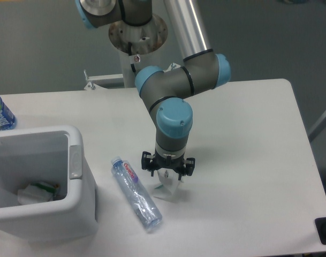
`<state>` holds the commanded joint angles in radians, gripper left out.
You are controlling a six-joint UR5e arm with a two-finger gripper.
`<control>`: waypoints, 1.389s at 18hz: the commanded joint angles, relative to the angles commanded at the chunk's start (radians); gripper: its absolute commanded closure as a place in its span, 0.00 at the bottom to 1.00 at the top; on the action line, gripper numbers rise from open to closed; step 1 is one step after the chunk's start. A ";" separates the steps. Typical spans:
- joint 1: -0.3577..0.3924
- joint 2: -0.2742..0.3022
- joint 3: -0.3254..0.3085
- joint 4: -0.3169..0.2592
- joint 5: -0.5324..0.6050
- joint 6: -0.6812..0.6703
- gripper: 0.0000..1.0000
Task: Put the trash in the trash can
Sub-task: 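Close the gripper on the white wrapper and lift it, then carry the wrapper over the white bin and open the gripper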
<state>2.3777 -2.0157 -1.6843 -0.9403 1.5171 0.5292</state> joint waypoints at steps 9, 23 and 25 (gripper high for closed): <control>0.035 0.040 0.084 -0.008 0.005 0.002 1.00; 0.155 0.170 0.394 0.021 -0.405 -0.366 1.00; 0.131 0.198 0.393 0.021 -0.449 -0.423 1.00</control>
<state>2.5082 -1.8179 -1.2916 -0.9189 1.0678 0.1061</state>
